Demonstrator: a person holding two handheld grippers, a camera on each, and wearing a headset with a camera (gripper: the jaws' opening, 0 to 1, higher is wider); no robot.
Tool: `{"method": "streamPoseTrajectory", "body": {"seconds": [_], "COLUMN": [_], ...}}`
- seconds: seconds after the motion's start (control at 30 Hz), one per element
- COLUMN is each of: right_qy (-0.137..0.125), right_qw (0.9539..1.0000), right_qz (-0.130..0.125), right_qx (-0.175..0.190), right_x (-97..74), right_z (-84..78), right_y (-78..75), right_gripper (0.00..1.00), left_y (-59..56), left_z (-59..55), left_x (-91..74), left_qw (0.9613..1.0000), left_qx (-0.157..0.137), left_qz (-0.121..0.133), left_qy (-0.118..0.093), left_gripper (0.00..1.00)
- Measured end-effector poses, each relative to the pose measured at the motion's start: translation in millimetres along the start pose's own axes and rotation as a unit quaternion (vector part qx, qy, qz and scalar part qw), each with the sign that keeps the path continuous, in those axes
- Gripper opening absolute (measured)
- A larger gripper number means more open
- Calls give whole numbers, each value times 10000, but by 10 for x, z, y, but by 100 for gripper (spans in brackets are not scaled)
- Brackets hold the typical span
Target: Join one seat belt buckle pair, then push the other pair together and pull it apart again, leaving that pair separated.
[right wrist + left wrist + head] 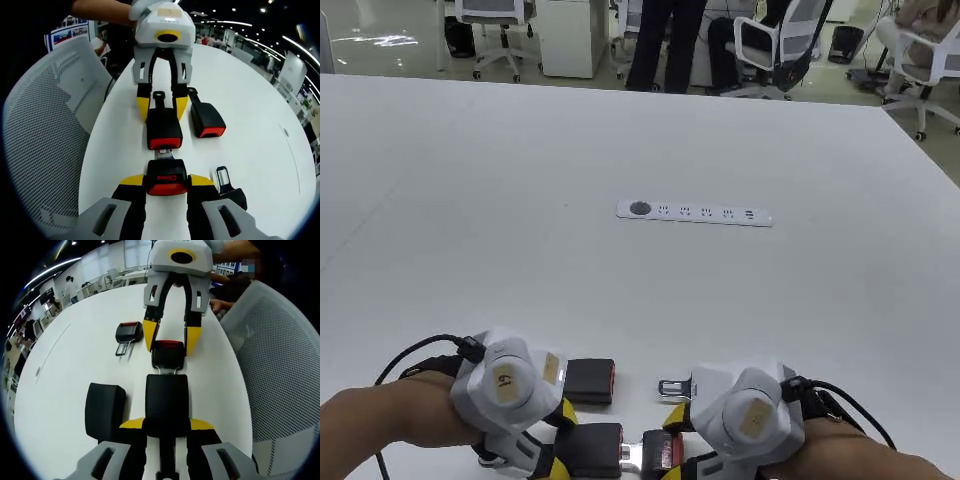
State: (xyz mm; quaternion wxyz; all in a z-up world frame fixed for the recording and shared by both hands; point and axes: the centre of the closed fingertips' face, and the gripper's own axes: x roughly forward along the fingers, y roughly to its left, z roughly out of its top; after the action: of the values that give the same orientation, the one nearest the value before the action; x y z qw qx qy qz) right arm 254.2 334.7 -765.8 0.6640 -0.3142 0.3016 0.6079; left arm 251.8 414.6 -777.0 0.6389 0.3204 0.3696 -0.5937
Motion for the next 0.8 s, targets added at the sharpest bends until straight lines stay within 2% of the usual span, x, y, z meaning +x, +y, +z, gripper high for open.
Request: {"method": "streamPoseTrajectory", "body": {"seconds": [0.37, 0.6, 0.8], "right_qy": [11, -49, -49], "right_qw": [10000, 10000, 9999], "right_qz": [-7, -41, -55], "right_qx": [48, 75, 111], "right_x": [50, 155, 149], "right_z": [7, 118, 105], "right_y": [-22, 9, 1], "right_gripper": [25, 25, 25], "left_y": [10, -3, -4], "left_z": [-10, -5, -3], "left_x": [13, 15, 15], "left_qw": [10000, 9999, 9999], "left_qx": [-4, 43, 30], "left_qz": [-22, 12, 4], "left_qy": [61, 116, 149], "left_gripper": [30, 30, 30]}}
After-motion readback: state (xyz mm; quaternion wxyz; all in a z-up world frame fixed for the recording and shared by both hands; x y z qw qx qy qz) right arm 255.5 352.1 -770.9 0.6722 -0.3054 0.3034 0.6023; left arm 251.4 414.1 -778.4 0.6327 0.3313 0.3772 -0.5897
